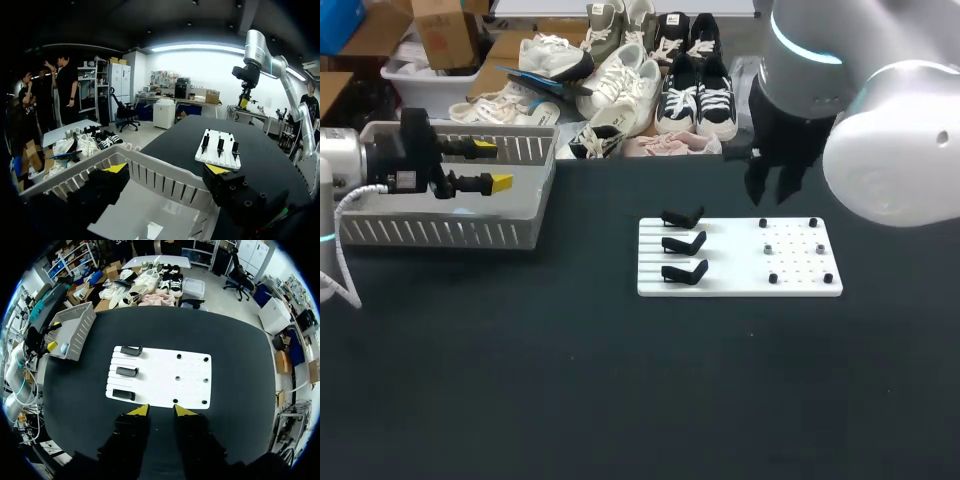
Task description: Pick up each earbud case from the left stands, insert the matching earbuds, close the lid, and place the case in the box.
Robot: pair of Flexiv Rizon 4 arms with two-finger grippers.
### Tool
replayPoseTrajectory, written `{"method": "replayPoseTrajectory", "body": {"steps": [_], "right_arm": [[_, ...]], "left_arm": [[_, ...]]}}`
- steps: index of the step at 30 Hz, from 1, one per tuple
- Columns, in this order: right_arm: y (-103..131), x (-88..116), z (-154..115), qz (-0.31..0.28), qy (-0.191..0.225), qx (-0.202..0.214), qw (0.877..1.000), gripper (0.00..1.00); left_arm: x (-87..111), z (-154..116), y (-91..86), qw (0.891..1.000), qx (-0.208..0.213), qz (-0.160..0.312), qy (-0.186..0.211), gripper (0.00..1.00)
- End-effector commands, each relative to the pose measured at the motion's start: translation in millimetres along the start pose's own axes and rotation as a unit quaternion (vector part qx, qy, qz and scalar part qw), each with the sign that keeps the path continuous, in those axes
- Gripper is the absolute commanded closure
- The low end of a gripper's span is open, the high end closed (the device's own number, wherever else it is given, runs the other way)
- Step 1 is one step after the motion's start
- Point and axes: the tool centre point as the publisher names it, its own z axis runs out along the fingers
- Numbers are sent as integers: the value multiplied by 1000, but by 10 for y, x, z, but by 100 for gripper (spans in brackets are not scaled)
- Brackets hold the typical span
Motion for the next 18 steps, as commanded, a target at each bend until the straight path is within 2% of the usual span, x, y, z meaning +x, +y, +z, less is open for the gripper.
{"method": "replayPoseTrajectory", "body": {"steps": [1, 9, 18], "right_arm": [[-122, 65, -78, 7, -30, -10, 999, 73], [-360, 95, -199, 30, -72, -54, 995, 72], [-788, 225, -336, 42, -124, -100, 986, 70]], "left_arm": [[-114, -2, -193, 1000, 2, 9, 1, 0], [-299, 275, -653, 999, 40, 4, -9, 0], [-464, 448, -1169, 998, 60, 11, -23, 0]]}}
